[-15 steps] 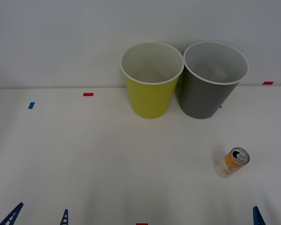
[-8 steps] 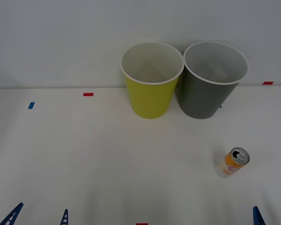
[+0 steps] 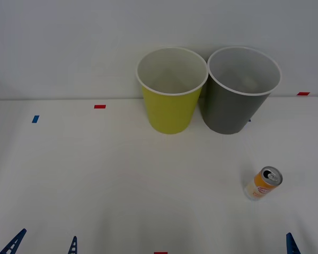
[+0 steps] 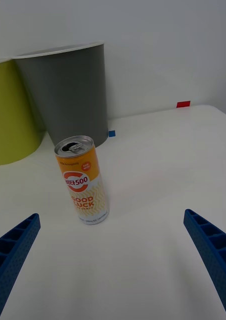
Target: Put cans in the gray bin and PET bottles in the light green bin.
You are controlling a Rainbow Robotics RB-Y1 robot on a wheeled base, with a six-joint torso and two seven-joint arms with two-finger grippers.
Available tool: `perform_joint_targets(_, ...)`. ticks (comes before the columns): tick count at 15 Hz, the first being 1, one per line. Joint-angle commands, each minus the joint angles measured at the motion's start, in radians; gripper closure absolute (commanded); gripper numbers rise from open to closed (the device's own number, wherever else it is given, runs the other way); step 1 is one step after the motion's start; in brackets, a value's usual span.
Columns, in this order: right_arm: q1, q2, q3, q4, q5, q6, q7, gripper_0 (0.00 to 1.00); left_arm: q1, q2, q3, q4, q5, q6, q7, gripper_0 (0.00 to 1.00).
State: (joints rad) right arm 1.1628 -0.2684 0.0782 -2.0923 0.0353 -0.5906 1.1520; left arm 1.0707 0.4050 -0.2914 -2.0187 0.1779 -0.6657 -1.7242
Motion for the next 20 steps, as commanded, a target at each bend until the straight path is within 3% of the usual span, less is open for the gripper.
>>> perform_joint_targets(1,0.000,0.000,0.000,0.000,0.000,0.000,0.000,0.00,0.000,0.000,0.000,0.000,0.000,0.000,0.000,0.00)
perform_joint_targets(10,-0.029,0.000,0.006,0.044,0.020,-0.015,0.048,0.00,0.000,0.000,0.000,0.000,0.000,0.000,0.000,0.00)
perform_joint_targets(12,-0.035,-0.014,0.009,0.055,0.025,-0.038,0.163,0.00,0.000,0.000,0.000,0.000,0.000,0.000,0.000,0.00)
perform_joint_targets(16,-0.110,-0.049,0.078,0.152,-0.067,-0.117,0.261,0.00,0.000,0.000,0.000,0.000,0.000,0.000,0.000,0.00)
perform_joint_targets(20,-0.199,-0.054,0.120,0.198,-0.071,-0.117,0.275,0.00,0.000,0.000,0.000,0.000,0.000,0.000,0.000,0.00)
